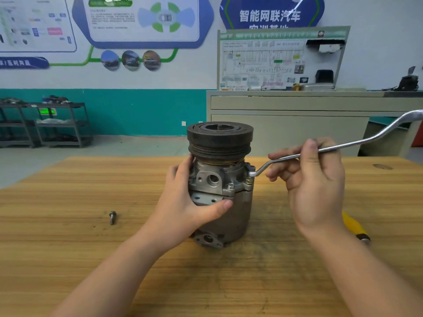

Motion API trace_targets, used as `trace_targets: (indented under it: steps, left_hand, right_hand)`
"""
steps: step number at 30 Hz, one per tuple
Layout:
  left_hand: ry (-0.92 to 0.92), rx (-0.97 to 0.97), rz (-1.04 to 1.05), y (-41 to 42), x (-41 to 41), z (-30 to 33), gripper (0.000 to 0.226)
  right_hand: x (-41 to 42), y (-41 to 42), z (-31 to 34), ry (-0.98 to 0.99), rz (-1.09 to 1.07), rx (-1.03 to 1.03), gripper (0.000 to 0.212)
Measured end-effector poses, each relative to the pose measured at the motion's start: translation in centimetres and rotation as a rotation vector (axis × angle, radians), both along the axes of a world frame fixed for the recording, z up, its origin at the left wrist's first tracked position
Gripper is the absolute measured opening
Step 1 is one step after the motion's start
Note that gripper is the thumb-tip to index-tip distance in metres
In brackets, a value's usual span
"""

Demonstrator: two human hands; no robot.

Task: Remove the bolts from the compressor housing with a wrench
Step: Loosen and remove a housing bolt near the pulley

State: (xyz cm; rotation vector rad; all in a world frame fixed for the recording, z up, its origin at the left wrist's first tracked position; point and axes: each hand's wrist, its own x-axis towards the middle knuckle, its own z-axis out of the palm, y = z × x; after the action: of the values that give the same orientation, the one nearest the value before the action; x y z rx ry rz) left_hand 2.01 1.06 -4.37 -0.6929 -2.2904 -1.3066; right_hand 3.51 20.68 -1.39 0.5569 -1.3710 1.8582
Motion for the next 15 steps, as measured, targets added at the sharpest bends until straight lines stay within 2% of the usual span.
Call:
trace_targets:
  steps: [5,10,12,15]
  left_hand:
    - [0.001,0.019,-0.008,-0.1,0.0,0.0,0.099]
    - [0.008,0.026,-0.007,0.0,0.0,-0.1,0.1]
    - [0.008,0.02,-0.005,0.0,0.0,-0.1,0.096]
    - [-0.004,0.005,-0.008,0.0,0.0,0.0,0.094]
  right_hand:
    - [0.8,-0.8,-0.9,0.312,-0.184,0.344,0.018]
    - [1.2,-0.9,-1.2,0.463,-0.365,0.678,0.037]
    - [1.3,-1.1,-1.5,0.458,-0.356,0.627,0.035]
    - [1.3,-1.7,-1.7,0.338,-0.256,0.3,0.021]
